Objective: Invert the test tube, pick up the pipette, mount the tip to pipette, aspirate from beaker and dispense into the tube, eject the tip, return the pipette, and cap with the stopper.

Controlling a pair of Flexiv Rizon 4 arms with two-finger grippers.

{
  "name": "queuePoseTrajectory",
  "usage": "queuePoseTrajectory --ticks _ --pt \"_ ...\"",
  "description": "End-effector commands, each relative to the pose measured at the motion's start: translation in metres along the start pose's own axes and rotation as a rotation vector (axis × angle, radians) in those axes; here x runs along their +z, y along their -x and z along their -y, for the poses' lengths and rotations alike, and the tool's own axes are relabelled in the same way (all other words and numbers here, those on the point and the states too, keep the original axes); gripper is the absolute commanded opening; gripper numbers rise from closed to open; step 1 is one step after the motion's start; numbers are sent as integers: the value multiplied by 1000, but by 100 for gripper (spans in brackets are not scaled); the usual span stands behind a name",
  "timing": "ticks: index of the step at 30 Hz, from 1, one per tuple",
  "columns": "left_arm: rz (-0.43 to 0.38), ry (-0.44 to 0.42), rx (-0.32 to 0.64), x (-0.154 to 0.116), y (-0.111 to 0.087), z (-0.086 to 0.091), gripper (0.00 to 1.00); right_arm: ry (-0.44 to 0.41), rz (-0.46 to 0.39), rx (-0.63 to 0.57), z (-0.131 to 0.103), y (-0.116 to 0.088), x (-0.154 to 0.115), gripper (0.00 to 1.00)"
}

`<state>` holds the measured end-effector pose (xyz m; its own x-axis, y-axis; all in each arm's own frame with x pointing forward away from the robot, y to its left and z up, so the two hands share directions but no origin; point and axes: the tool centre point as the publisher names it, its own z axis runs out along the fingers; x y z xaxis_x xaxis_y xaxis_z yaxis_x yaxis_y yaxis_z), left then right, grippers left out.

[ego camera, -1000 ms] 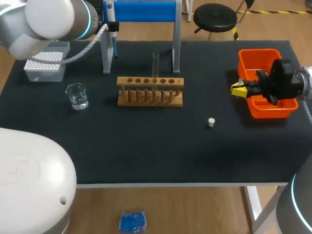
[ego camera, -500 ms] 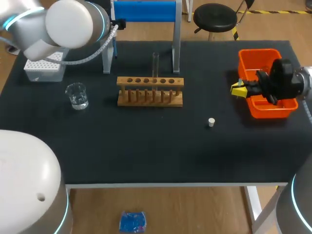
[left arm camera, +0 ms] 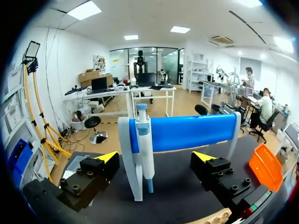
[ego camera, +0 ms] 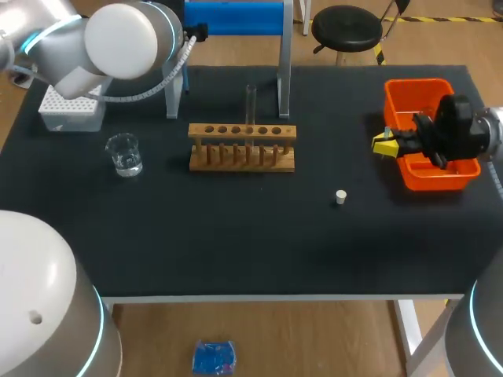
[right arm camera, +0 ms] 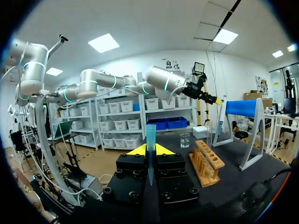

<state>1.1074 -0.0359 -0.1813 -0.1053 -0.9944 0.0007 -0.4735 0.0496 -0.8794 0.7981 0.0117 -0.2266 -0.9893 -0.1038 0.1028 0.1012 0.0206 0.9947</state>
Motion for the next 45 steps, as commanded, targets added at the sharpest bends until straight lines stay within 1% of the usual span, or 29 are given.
queuePoseTrajectory --ticks 1,12,27,45 --pt "-16 0 0 19 -3 4 100 0 -3 0 0 0 -1 0" --pt "-31 -3 -5 39 -6 6 100 0 -3 0 0 0 -1 0" --pt "-23 -12 -11 48 -4 6 100 0 -3 0 0 0 -1 0" --pt "-36 -21 -3 62 -1 7 100 0 -3 0 0 0 -1 0"
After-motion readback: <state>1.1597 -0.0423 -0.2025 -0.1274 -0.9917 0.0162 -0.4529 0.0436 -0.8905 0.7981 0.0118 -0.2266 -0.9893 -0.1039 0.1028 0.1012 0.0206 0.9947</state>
